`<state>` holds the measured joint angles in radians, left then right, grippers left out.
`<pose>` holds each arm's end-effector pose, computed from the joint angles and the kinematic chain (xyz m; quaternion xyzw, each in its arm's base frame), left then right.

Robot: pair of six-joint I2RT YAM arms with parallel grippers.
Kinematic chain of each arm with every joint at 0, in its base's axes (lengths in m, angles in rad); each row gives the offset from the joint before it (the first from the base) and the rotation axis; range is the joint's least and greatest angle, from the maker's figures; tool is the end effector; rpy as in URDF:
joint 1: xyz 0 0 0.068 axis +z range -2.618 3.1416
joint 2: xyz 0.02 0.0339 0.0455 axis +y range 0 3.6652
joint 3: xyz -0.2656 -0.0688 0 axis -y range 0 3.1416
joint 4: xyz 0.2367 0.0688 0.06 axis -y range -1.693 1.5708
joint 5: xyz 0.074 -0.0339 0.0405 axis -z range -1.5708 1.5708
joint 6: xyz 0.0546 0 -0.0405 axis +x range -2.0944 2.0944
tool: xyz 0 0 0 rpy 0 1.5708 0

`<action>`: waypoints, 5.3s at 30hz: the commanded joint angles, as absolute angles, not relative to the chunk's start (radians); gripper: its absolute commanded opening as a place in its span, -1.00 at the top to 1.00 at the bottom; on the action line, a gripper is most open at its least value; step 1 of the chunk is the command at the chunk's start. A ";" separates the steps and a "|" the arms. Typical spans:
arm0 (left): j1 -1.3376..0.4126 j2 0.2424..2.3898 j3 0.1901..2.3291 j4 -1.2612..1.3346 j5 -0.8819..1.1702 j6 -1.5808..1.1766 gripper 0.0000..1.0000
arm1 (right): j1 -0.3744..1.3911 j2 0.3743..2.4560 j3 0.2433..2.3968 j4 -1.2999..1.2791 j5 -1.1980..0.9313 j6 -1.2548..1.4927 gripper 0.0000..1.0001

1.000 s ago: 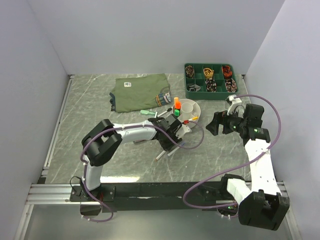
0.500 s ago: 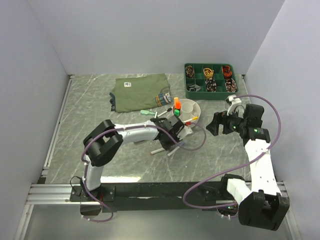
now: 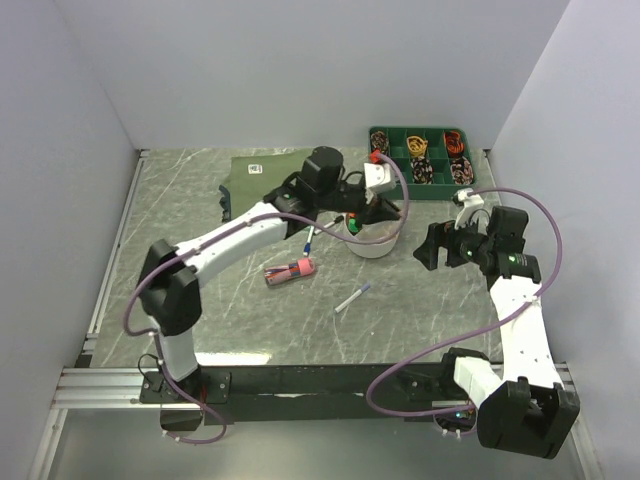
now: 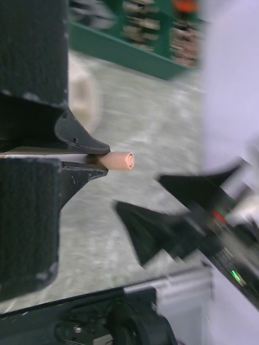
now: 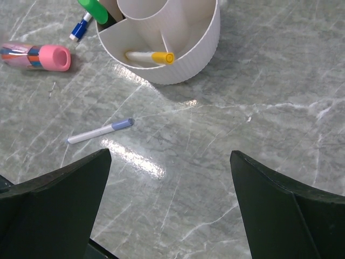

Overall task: Sort the stationery into containers
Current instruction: Place the pen in the storage box, then pick up the pen from the center of the board, then place the pen in the storage box.

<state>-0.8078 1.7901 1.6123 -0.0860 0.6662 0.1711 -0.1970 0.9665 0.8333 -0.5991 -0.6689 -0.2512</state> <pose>0.2757 -0.3372 0.3594 0.5282 0.5688 -0.4264 0.4644 0.2013 -0.0057 0.2820 -0.1570 0.8588 0.2069 0.4415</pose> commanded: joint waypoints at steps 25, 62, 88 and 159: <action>-0.778 2.128 1.680 0.222 0.963 0.333 0.37 | -0.210 1.045 0.894 -0.586 -0.627 -0.258 -1.00; -1.046 1.969 1.505 -0.511 0.011 0.063 -0.02 | -0.210 0.925 0.835 -0.612 -0.693 -0.233 -1.00; -1.068 2.126 1.583 -0.566 0.078 0.051 0.98 | -0.209 0.881 0.836 -0.617 -0.689 -0.229 -1.00; -0.707 2.057 1.591 0.046 0.993 0.554 0.32 | -0.224 1.025 0.963 -0.598 -0.611 -0.183 -1.00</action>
<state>-0.7063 2.1101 1.6123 -0.0021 0.9638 0.5419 -0.2165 1.0218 0.9016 -0.6209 -0.6109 -0.1802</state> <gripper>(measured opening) 0.313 0.998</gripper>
